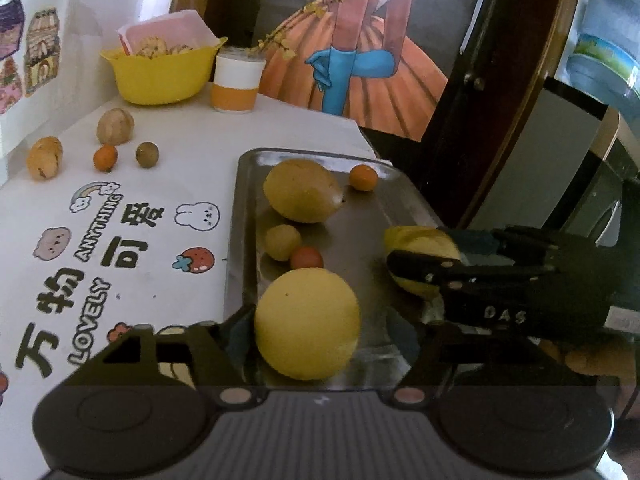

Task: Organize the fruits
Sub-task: 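Lower the grapefruit and pear onto the tray and open both tools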

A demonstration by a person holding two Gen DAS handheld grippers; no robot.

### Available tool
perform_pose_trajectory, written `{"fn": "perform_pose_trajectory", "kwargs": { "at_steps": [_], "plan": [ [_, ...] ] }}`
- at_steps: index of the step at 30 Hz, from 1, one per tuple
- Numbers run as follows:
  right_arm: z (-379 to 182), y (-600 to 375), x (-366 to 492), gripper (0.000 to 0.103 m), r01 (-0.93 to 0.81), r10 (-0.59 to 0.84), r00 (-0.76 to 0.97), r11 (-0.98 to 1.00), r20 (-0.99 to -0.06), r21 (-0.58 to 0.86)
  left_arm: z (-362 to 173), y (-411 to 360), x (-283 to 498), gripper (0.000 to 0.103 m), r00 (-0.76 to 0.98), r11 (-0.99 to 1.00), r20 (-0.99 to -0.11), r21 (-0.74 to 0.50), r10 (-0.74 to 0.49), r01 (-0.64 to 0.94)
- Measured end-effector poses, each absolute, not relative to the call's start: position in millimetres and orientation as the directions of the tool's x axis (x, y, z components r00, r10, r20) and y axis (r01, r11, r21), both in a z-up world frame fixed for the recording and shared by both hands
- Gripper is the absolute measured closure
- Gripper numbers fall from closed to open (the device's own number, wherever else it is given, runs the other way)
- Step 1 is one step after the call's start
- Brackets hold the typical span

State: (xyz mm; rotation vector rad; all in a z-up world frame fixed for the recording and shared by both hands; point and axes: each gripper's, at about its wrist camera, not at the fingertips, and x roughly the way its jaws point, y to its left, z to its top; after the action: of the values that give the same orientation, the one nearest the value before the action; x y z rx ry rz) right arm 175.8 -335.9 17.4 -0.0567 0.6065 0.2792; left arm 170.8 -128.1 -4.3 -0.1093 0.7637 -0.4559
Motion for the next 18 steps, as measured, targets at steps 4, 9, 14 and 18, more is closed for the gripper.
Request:
{"fn": "perform_pose_trajectory", "kwargs": {
  "at_steps": [4,9,14,18],
  "plan": [
    [36.3,-335.7,161.3,0.024,-0.271,0.241,0.809,0.962,-0.536,0.023,5.0,-118.4,156.9,0.02,0.647,0.896,-0.622,-0.275,-0.441,0.348],
    [55.5,-332.0,136.2,0.012,-0.273,0.243,0.826,0.962,-0.509,0.017,22.8,-106.7,135.2,0.007,0.7,0.905,-0.575,-0.256,-0.424,0.338],
    [76.5,-328.2,101.6,0.001,-0.301,0.275,0.811,0.953,-0.517,0.034,42.9,-90.9,113.3,0.001,0.73,0.91,-0.542,-0.25,-0.415,0.332],
    [88.3,-320.5,79.5,0.001,-0.375,0.333,0.715,0.925,-0.615,0.066,57.2,-70.5,99.2,0.001,0.709,0.912,-0.574,-0.244,-0.41,0.33]
  ]
}}
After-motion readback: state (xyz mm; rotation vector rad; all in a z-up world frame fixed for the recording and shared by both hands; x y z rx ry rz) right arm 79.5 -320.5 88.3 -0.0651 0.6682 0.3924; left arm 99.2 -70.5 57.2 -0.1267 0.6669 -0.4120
